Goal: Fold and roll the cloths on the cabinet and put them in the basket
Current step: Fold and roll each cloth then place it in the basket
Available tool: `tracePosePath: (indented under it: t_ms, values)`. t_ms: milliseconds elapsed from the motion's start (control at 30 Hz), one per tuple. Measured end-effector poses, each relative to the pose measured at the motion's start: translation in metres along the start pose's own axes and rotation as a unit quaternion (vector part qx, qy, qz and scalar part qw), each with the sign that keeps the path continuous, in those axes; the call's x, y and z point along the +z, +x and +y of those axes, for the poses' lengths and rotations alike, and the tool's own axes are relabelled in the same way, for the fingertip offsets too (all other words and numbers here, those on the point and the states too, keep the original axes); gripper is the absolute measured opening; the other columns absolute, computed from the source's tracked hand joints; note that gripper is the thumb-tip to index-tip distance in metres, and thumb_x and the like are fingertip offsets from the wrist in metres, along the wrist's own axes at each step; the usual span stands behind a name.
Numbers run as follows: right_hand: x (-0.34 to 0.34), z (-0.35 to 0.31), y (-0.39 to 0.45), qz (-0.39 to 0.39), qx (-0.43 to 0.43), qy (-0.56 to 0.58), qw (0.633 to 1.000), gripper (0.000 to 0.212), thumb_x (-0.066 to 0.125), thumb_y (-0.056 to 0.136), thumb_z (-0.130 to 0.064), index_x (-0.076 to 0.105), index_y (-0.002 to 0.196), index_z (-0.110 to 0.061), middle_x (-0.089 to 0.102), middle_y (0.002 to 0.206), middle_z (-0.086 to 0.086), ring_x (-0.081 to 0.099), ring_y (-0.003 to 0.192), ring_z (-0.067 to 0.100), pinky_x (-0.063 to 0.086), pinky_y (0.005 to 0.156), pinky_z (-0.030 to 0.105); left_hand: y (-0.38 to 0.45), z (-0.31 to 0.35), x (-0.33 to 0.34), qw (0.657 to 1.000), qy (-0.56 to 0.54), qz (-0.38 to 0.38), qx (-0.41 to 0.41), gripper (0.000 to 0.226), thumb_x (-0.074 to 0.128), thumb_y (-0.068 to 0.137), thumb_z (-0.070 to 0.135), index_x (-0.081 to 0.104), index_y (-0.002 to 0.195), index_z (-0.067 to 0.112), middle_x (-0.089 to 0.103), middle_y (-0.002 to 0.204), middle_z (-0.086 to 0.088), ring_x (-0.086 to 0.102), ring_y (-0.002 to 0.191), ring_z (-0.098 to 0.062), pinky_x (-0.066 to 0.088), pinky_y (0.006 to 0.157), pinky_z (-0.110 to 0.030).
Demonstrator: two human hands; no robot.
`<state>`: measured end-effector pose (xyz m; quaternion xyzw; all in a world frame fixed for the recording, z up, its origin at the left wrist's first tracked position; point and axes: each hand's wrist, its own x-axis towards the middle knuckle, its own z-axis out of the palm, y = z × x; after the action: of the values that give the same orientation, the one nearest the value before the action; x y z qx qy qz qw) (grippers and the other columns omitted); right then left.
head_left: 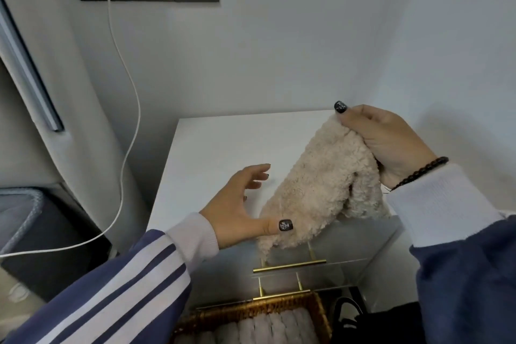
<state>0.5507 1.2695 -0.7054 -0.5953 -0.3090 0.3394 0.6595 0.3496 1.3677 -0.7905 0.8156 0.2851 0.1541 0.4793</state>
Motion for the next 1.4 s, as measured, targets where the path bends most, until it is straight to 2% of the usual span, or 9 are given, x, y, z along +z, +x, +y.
tracePosePath:
  t_ms: [167,267,567,767,933,1067,1167,1267,1400]
  values:
    - [0.002,0.004,0.008,0.033,-0.044,-0.025,0.998,0.024,0.069,0.084,-0.034,0.058,0.072,-0.017,0.062,0.057,-0.009,0.061,0.054,0.007,0.05,0.054,0.021,0.013,0.004,0.032,0.997,0.052,0.056,0.001,0.048,0.078,0.072,0.04,0.05,0.11,0.037,0.057,0.109,0.016,0.057,0.095,-0.002,0.043,0.072,-0.004]
    - [-0.009,-0.006,0.011,0.081,-0.083,0.041,0.992,0.021,0.069,0.086,-0.028,0.058,0.071,-0.018,0.062,0.059,-0.006,0.061,0.056,0.01,0.053,0.061,0.026,0.023,0.001,0.028,0.995,0.003,0.096,0.009,0.012,0.07,0.08,0.022,0.067,0.091,0.021,0.07,0.086,-0.001,0.067,0.076,-0.022,0.057,0.062,-0.034]
    - [-0.064,-0.017,0.004,0.182,-0.09,0.137,0.97,0.014,0.074,0.081,-0.025,0.065,0.08,-0.014,0.069,0.075,0.003,0.069,0.073,0.018,0.058,0.069,0.036,0.041,0.017,-0.025,0.956,-0.21,0.188,0.078,0.022,0.062,0.081,-0.008,0.059,0.081,0.014,0.063,0.056,0.009,0.059,0.055,-0.005,0.05,0.054,-0.02]
    - [-0.063,-0.003,0.0,-0.041,0.039,-0.151,0.987,0.066,0.081,0.051,-0.064,0.065,0.08,-0.007,0.065,0.071,0.009,0.061,0.061,0.019,0.048,0.052,0.023,0.034,0.019,-0.053,0.961,-0.244,0.127,-0.003,0.003,0.073,0.078,0.014,0.071,0.079,0.015,0.071,0.069,-0.011,0.064,0.058,-0.018,0.053,0.055,-0.024]
    - [-0.038,0.0,0.002,-0.263,0.119,-0.403,0.869,0.046,0.077,0.056,-0.056,0.073,0.082,-0.018,0.072,0.078,0.006,0.064,0.068,0.014,0.053,0.068,0.026,0.024,0.013,-0.061,0.991,-0.002,-0.027,-0.132,0.025,0.086,0.063,0.036,0.075,0.075,0.015,0.069,0.075,-0.021,0.06,0.065,-0.023,0.051,0.066,-0.035]
    - [-0.012,0.016,0.026,-0.007,-0.068,-0.469,0.88,0.013,0.07,0.082,-0.025,0.068,0.075,-0.014,0.061,0.066,-0.004,0.058,0.066,0.014,0.04,0.06,0.021,0.039,0.004,-0.063,0.95,0.1,0.285,-0.083,0.016,0.066,0.086,0.016,0.063,0.07,0.02,0.064,0.066,0.002,0.06,0.067,-0.02,0.046,0.066,-0.027]
    - [0.002,0.007,0.036,0.264,-0.265,-0.238,0.896,0.026,0.07,0.082,-0.017,0.057,0.062,-0.027,0.054,0.056,-0.016,0.043,0.053,0.004,0.036,0.056,0.017,0.033,0.021,-0.09,0.848,0.037,0.527,0.047,0.011,0.062,0.09,0.024,0.058,0.08,0.026,0.059,0.071,0.007,0.055,0.061,0.005,0.042,0.064,-0.015]
    - [0.01,-0.021,0.029,0.262,-0.341,-0.057,0.901,0.029,0.075,0.079,-0.016,0.056,0.062,-0.029,0.05,0.054,-0.017,0.038,0.05,0.005,0.037,0.052,0.021,0.02,0.042,-0.112,0.815,-0.045,0.539,0.208,0.015,0.06,0.093,0.032,0.052,0.08,0.034,0.061,0.061,0.013,0.056,0.048,0.003,0.042,0.045,-0.013]
    - [0.004,-0.029,0.015,0.171,-0.27,-0.009,0.947,0.015,0.073,0.082,-0.017,0.064,0.07,-0.018,0.051,0.052,-0.001,0.043,0.037,0.015,0.032,0.042,0.024,0.01,0.045,-0.104,0.863,-0.155,0.424,0.225,0.011,0.056,0.094,0.019,0.052,0.085,0.025,0.069,0.065,0.01,0.069,0.057,-0.01,0.051,0.044,-0.02]
